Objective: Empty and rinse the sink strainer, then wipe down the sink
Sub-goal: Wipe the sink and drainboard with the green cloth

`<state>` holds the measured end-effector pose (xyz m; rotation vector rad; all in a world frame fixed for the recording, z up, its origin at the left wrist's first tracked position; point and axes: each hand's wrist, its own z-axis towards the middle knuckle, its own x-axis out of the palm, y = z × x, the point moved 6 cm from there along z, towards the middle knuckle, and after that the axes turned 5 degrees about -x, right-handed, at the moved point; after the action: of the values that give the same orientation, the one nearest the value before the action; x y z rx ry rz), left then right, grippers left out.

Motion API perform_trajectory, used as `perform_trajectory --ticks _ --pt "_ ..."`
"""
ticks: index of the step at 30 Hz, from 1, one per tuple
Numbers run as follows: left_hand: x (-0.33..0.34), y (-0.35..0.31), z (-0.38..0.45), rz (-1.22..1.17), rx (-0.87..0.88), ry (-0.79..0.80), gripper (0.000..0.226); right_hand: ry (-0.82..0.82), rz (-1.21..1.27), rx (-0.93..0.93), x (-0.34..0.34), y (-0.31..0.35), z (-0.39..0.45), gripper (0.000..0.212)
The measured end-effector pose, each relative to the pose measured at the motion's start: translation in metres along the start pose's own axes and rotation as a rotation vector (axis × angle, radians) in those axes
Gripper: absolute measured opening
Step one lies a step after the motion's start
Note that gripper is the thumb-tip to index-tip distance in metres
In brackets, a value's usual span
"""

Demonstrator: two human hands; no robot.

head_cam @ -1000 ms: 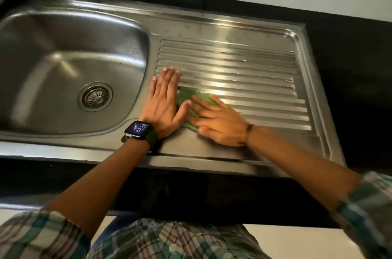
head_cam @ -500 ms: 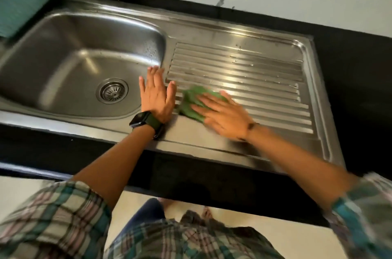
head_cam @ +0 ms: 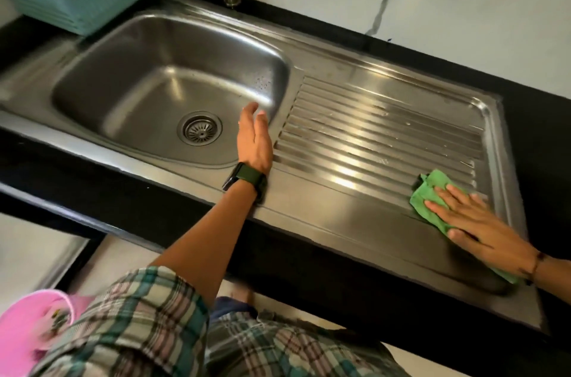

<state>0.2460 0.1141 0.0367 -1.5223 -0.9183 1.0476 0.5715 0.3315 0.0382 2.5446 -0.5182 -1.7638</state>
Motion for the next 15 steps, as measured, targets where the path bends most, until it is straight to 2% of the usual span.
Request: perform_trajectory --ticks 3,6,10,13,15 --pt "0.006 0.000 0.000 0.019 0.037 0.048 0.055 -0.049 -0.048 -0.054 -0.005 0.040 0.040 0.086" --pt "0.013 0.000 0.001 0.052 0.061 0.083 0.051 -0.109 -0.109 -0.191 -0.016 0.101 0.101 0.073" --pt "0.012 0.001 0.002 0.040 0.070 0.054 0.047 -0.151 -0.188 -0.340 -0.022 0.184 0.187 0.052" --pt "0.006 0.005 0.006 0.012 0.025 -0.012 0.046 -0.170 -0.208 -0.386 -0.023 0.209 0.212 0.055" --pt "0.006 0.000 0.004 0.123 0.073 -0.052 0.047 -0.208 -0.215 -0.377 -0.025 0.210 0.215 0.057"
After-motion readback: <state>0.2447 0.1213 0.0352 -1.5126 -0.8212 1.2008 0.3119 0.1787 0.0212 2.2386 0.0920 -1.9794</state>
